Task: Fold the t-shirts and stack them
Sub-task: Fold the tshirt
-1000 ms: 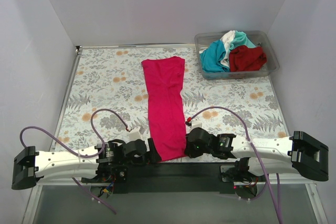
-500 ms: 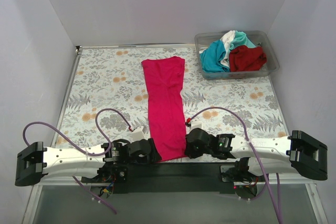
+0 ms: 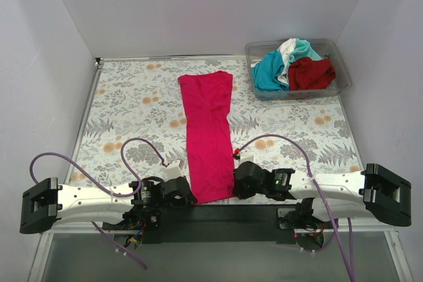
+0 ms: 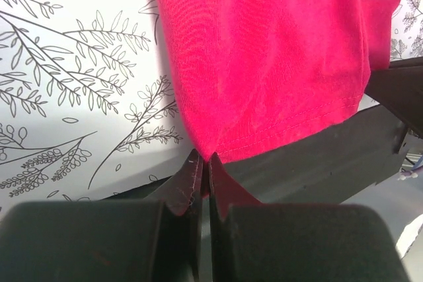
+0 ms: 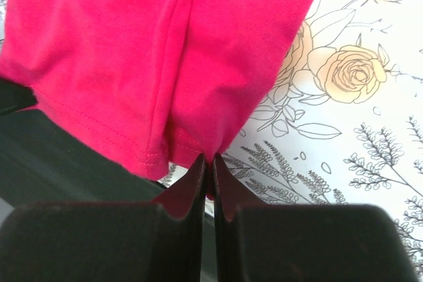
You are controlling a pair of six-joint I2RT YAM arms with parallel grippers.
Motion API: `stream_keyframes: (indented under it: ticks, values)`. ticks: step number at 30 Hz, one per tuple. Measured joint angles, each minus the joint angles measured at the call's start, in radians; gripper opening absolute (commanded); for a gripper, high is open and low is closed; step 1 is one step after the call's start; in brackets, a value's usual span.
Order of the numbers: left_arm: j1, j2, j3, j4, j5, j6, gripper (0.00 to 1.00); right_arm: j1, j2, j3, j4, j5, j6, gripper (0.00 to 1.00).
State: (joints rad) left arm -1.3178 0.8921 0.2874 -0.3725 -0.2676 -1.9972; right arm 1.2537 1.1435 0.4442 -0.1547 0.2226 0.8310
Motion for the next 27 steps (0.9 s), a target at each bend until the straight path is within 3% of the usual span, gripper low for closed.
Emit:
stream_keyframes:
  ticks: [11,17,27]
  values:
    - [0.07,-0.079,0.019,-0.017,-0.063,0.02,0.0,-0.01,0.074,0.127,-0.003,0.079,-0.098,0.01]
    - [0.239,-0.074,0.095,0.079,-0.043,0.143,0.0,-0.066,0.108,0.219,-0.008,0.118,-0.194,0.01]
    - [0.524,0.175,0.194,0.283,0.06,0.38,0.0,-0.26,0.251,0.344,0.019,0.126,-0.37,0.01]
